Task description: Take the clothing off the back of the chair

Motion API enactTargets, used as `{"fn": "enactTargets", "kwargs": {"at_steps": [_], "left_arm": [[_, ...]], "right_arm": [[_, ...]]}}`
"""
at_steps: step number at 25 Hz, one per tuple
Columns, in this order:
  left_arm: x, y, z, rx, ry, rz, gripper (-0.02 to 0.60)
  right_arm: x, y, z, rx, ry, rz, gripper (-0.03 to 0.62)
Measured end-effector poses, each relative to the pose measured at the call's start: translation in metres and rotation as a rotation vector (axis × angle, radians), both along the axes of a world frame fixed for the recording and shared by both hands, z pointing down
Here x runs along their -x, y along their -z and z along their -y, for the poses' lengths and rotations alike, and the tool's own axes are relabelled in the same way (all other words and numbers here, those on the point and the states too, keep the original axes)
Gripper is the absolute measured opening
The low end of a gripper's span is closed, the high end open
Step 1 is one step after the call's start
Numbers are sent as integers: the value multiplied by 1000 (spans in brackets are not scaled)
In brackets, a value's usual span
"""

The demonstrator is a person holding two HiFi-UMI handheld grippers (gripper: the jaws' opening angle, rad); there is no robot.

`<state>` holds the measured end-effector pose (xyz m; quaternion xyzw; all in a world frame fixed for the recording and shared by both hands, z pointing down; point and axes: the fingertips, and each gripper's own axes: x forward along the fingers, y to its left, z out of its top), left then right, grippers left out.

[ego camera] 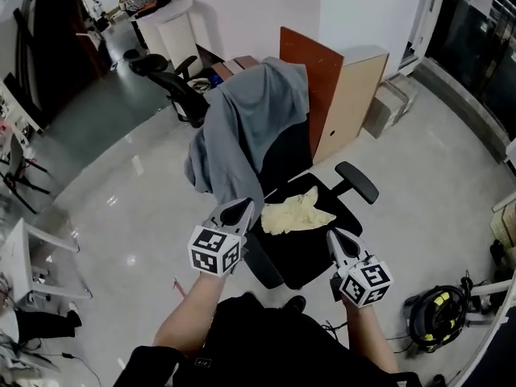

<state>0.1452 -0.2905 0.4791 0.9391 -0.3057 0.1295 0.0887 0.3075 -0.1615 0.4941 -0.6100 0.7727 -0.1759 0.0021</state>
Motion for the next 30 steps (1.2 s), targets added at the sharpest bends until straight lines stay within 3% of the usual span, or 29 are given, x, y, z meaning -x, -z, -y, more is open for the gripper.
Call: {"fn": "enactTargets", "kwargs": {"at_steps": [9, 15, 24, 30], "left_arm": [[63, -6, 48, 14, 144, -43, 5], [85, -11, 82, 25, 126, -71, 6], [98, -37, 104, 72, 127, -20, 106], [87, -46, 123, 89, 185, 24, 147]], "right_arm": [[43, 20, 45, -2, 94, -52, 14], [57, 11, 62, 57, 58, -87, 15], [85, 10, 103, 52, 109, -102, 15], [71, 3, 141, 41, 180, -79, 15]]}}
